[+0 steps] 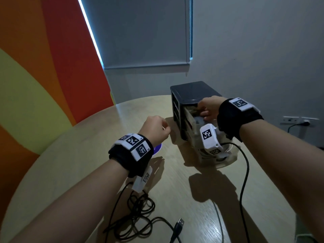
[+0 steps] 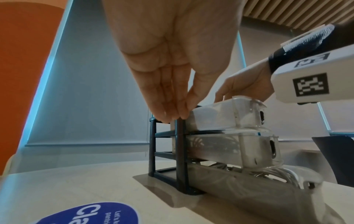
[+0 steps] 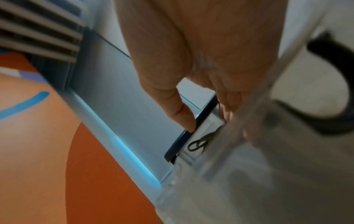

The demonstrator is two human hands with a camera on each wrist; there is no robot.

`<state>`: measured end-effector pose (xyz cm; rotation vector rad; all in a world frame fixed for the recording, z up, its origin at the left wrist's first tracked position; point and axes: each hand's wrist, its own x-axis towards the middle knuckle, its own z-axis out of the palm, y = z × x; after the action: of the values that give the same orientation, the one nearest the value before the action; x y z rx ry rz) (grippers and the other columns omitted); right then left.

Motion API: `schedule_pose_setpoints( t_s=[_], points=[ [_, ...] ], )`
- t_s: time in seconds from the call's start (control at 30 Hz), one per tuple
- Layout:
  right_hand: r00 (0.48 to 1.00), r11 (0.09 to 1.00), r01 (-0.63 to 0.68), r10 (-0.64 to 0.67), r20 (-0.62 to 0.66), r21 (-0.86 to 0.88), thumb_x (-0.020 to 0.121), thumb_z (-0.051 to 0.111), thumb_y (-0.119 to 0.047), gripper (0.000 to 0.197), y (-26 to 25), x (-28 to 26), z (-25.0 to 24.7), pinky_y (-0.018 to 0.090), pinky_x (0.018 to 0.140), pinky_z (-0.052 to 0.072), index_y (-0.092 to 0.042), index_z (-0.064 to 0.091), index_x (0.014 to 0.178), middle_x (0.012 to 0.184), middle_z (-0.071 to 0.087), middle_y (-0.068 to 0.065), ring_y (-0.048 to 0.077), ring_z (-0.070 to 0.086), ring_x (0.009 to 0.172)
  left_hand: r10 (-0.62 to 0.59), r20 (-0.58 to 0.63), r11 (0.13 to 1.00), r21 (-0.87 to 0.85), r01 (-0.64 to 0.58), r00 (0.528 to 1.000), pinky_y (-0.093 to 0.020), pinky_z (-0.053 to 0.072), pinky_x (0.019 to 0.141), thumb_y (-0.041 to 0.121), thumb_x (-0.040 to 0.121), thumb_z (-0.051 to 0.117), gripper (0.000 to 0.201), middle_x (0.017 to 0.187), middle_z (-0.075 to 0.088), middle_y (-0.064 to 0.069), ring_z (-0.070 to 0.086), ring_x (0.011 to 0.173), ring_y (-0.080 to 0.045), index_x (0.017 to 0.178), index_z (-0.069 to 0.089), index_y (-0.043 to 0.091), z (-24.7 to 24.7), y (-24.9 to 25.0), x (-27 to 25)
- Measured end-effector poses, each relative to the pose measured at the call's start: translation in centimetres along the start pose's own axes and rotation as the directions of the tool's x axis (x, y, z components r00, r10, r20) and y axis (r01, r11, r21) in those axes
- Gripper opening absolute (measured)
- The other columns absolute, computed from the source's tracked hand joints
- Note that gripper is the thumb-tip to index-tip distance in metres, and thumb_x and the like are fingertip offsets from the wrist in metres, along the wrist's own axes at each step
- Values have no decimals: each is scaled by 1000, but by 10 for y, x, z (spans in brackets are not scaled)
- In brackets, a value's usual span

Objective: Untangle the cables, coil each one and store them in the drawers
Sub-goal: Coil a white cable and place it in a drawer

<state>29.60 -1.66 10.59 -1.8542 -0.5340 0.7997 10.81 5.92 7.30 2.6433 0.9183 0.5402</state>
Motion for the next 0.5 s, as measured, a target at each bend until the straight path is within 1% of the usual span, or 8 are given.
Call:
schedule_pose_setpoints(
  t_s=[0.07, 0.13, 0.23, 0.27, 0.33, 0.37, 0.43, 0.5],
  points=[
    [1000, 990, 5, -8, -18, -139, 88, 51, -10, 6, -3, -5, 0, 35, 77, 51, -5, 51, 87, 84, 53, 13, 24, 54, 74, -4, 58, 1000, 23, 3, 998, -21, 42, 71, 16, 90, 54, 23, 95, 71, -8, 61, 83, -17, 96, 73, 5, -5, -3, -8],
    [998, 915, 37, -53, -31, -402, 91, 50, -12, 11, -7, -16, 1, 26, 70, 49, -2, 54, 96, 97, 56, 16, 26, 52, 83, 0, 150, 999, 45, -7, 989, -17, 39, 67, 16, 90, 54, 23, 97, 71, -6, 60, 81, -14, 98, 73, 5, -10, -6, -16],
    [965, 749, 152, -253, -67, -645, 91, 49, -13, 18, -11, -43, 7, 26, 55, 37, -1, 52, 79, 79, 52, 12, 28, 50, 75, 1, 296, 996, 83, -27, 955, -11, 35, 62, 18, 88, 61, 19, 95, 70, -2, 55, 77, -8, 98, 73, 8, -16, -13, -30],
    [943, 712, 200, -326, -65, -673, 90, 49, -12, 16, -10, -51, 11, 27, 57, 38, -2, 55, 79, 79, 53, 11, 30, 52, 79, -11, 347, 996, 88, -21, 938, -14, 38, 65, 19, 86, 63, 18, 93, 71, -2, 56, 76, -8, 97, 73, 9, -18, -17, -35],
    [864, 650, 335, -501, -54, -682, 88, 50, -11, 20, -7, -63, 20, 29, 78, 42, -2, 62, 101, 102, 58, 15, 32, 54, 101, -43, 440, 994, 106, -4, 897, -20, 42, 69, 20, 85, 66, 15, 84, 70, 0, 58, 70, -7, 96, 74, 12, -20, -24, -46],
    [814, 622, 417, -580, -32, -662, 87, 50, -10, 24, -4, -72, 26, 27, 85, 39, -4, 62, 107, 111, 55, 15, 30, 52, 107, -59, 475, 992, 123, 0, 878, -20, 43, 69, 20, 84, 67, 14, 77, 68, 3, 57, 66, -5, 95, 74, 14, -21, -27, -52],
    [735, 562, 554, -676, 45, -614, 87, 50, -9, 23, 3, -96, 40, 23, 85, 34, -6, 64, 105, 112, 55, 13, 26, 52, 105, -81, 527, 987, 163, -7, 846, -21, 43, 67, 21, 82, 69, 13, 70, 65, 5, 56, 61, -5, 93, 74, 16, -23, -31, -65],
    [715, 506, 632, -673, 189, -587, 87, 52, -8, 20, 19, -113, 56, 23, 82, 39, -7, 67, 100, 104, 62, 12, 23, 58, 96, -97, 567, 980, 197, -21, 818, -19, 43, 57, 19, 81, 70, 12, 62, 62, 5, 54, 55, -4, 92, 74, 14, -26, -34, -79]
  ],
)
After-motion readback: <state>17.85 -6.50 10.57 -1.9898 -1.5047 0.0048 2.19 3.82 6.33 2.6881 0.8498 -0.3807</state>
